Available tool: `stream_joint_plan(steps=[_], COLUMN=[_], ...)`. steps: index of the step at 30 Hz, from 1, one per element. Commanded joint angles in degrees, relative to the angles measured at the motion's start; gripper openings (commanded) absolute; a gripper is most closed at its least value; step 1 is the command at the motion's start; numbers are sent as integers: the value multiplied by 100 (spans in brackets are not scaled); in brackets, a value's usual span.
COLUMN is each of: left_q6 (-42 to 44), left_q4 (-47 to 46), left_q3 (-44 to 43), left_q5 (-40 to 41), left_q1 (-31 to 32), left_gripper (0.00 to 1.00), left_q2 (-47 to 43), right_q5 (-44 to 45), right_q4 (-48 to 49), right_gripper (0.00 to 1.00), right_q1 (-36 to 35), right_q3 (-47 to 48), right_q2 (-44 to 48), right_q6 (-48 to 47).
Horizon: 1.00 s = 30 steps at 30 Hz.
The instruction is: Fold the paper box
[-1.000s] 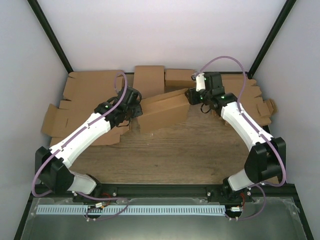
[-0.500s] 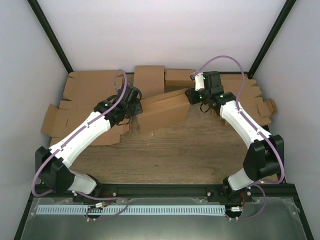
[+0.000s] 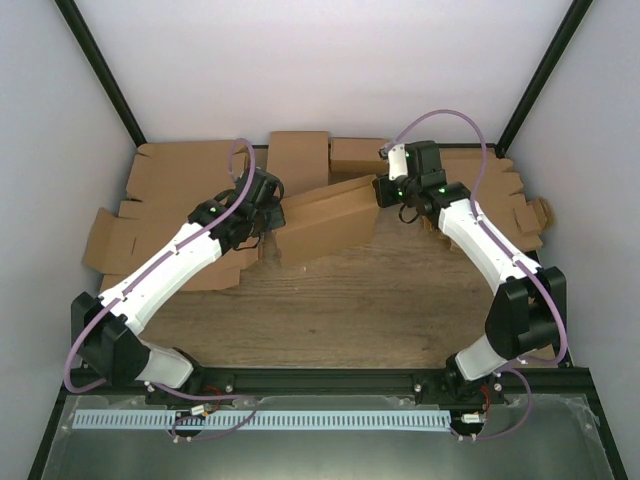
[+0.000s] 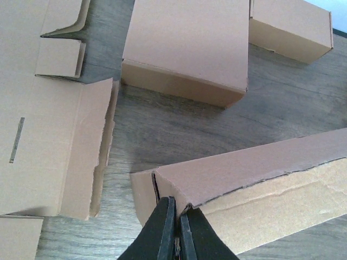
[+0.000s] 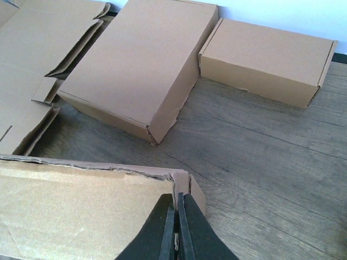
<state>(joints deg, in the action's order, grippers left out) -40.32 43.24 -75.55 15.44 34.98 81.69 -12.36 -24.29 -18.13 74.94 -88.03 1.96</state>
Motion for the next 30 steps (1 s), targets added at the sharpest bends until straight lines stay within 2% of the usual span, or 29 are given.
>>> stream_joint_plan(steps=[1, 12, 30], left_q6=[-36, -103, 447], left_q4=[37, -15, 747], left_q3=[7, 473, 185], left_q5=[-32, -160, 157], left_q1=[17, 26, 26], left_gripper=[4, 4, 4], left_q2=[82, -100, 63], right_q5=[100, 604, 1037], right_q4=[137, 697, 338], right_gripper=[1, 1, 1], right_q1=[-35, -379, -359], right_q3=[-27, -905, -542], right_q2=[110, 356, 278], right_q6=[-29, 117, -336])
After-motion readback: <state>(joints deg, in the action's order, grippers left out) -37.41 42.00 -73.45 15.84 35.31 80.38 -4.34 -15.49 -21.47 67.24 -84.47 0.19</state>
